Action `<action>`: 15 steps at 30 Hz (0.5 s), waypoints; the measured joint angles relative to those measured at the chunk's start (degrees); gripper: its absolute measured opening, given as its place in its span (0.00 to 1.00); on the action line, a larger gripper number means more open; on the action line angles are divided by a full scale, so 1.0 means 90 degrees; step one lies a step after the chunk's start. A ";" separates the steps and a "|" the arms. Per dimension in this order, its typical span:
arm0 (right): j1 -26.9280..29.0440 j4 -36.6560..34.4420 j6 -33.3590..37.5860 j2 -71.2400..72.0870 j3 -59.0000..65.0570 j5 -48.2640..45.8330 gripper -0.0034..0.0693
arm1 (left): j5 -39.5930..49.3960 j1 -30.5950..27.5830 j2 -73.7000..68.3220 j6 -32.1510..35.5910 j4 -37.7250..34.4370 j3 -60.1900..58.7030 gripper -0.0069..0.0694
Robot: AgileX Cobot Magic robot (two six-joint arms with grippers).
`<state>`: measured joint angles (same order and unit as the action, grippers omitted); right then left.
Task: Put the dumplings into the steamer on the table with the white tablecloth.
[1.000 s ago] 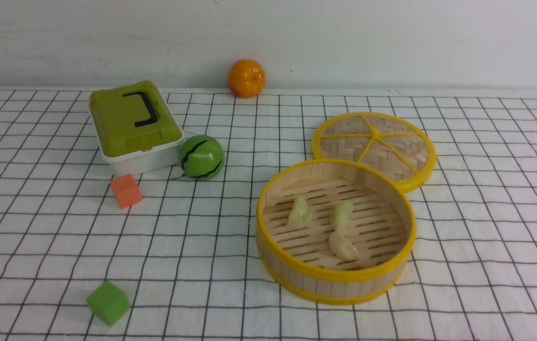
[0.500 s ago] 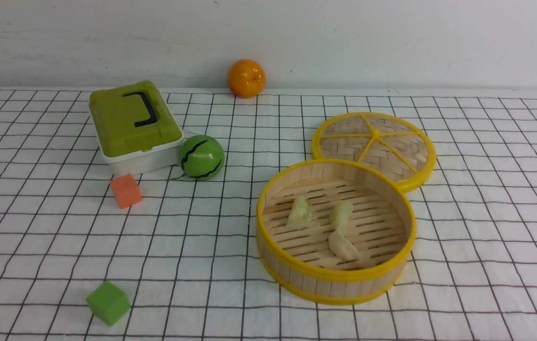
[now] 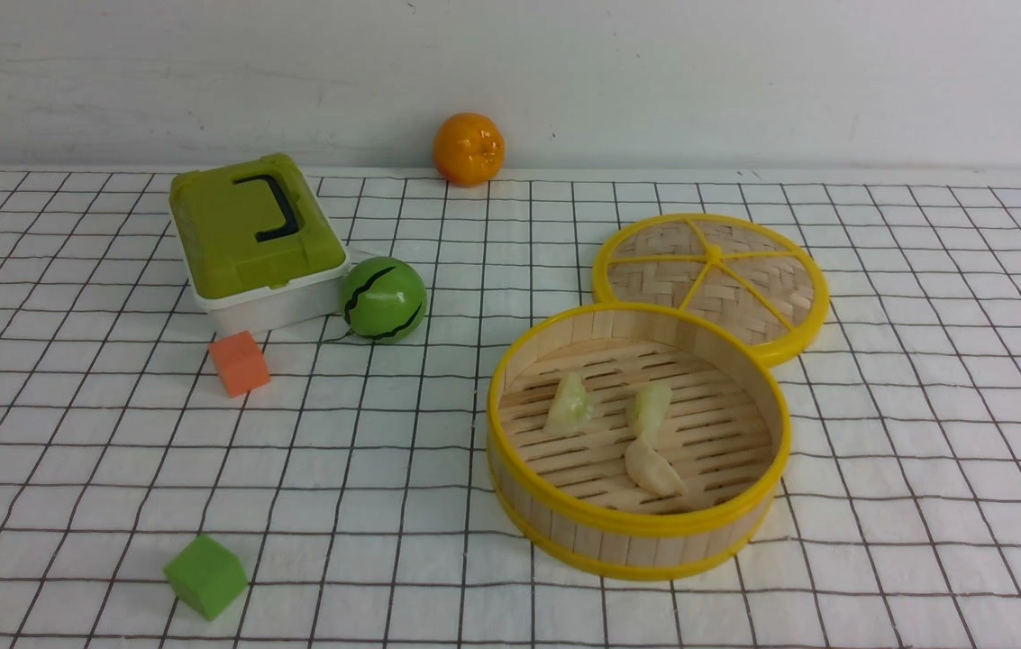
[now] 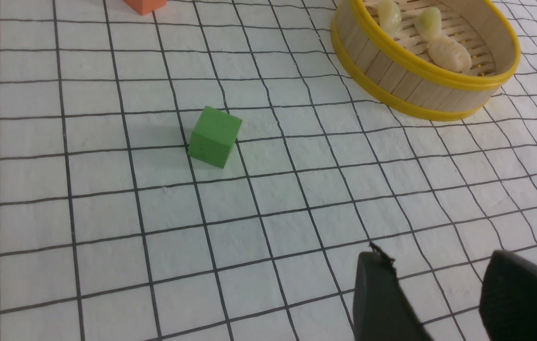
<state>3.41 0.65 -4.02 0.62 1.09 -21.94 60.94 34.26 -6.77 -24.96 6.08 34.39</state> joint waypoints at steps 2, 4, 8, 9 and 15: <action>0.0000 0.0000 0.0000 0.0000 0.0000 0.0000 0.04 | 0.0006 0.0000 0.0000 0.0000 0.0000 0.0000 0.49; 0.0000 0.0000 0.0000 0.0000 0.0000 0.0000 0.04 | 0.0035 0.0000 0.0000 0.0000 0.0027 0.0000 0.49; 0.0000 0.0000 0.0000 0.0000 0.0000 0.0000 0.05 | -0.0175 -0.0006 0.0000 -0.0026 0.0041 -0.0099 0.46; 0.0000 0.0000 0.0000 0.0000 0.0000 0.0000 0.05 | -0.0364 -0.0026 0.0000 -0.0032 0.0041 -0.0164 0.44; 0.0000 0.0000 0.0000 0.0000 0.0000 0.0000 0.05 | -0.2598 -0.0838 0.0005 0.0602 -0.0262 -0.1016 0.14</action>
<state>3.41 0.65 -4.02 0.62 1.09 -21.94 37.56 26.71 -6.72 -19.54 3.72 25.25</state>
